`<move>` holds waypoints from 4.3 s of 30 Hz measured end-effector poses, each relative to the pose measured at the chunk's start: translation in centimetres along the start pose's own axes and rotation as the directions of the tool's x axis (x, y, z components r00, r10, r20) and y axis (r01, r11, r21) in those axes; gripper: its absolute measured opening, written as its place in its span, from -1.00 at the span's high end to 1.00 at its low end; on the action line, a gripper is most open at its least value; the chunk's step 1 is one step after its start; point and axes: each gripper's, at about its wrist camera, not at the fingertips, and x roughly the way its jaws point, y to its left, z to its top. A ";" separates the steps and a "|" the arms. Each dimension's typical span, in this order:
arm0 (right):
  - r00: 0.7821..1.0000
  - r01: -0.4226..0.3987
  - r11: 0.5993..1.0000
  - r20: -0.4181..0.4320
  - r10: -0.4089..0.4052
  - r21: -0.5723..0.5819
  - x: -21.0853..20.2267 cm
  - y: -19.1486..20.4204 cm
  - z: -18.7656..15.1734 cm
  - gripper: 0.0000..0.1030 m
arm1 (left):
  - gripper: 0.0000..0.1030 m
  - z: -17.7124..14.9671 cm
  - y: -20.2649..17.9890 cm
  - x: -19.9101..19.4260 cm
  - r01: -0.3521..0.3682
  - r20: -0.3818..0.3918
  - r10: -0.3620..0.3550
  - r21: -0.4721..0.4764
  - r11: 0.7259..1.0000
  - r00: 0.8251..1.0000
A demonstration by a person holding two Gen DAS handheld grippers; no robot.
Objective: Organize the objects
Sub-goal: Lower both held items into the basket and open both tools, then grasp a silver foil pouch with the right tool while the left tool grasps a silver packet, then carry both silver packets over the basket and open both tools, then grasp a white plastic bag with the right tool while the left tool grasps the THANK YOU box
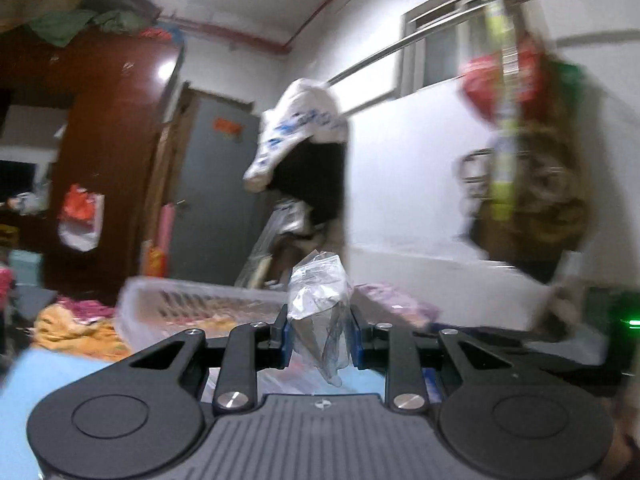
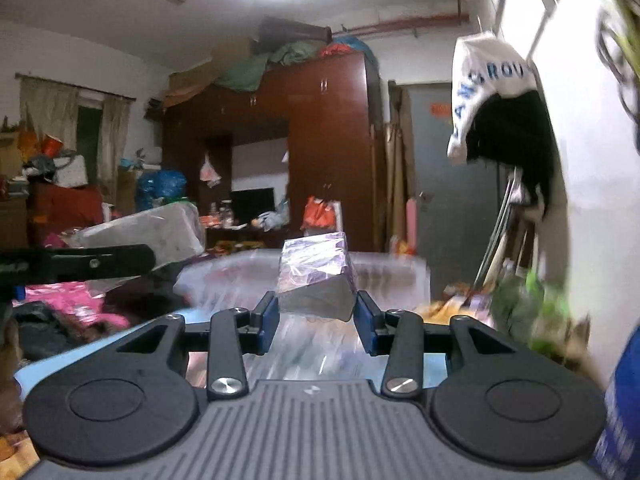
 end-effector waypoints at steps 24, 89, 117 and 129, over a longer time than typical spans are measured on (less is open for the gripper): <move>0.987 -0.147 0.983 -0.046 0.153 0.112 -7.1 3.1 -8.9 -1.00 | -0.98 -6.5 6.0 -5.7 -0.267 -0.148 0.278 0.088 0.960 0.949; 0.995 -0.067 0.994 0.078 0.060 0.089 -7.8 2.6 -10.2 0.28 | -0.45 -10.2 2.0 -10.1 -0.201 0.050 0.198 0.063 0.978 0.979; 0.984 -0.017 0.998 -0.179 0.006 -0.060 4.8 0.2 0.6 -1.00 | -0.78 2.8 5.7 9.9 -0.284 -0.259 0.277 0.010 0.959 0.925; 0.977 0.017 0.997 -0.215 0.000 0.075 -2.7 0.9 -9.0 -0.96 | -0.78 -5.0 4.1 1.7 -0.282 -0.207 0.291 0.070 0.957 0.934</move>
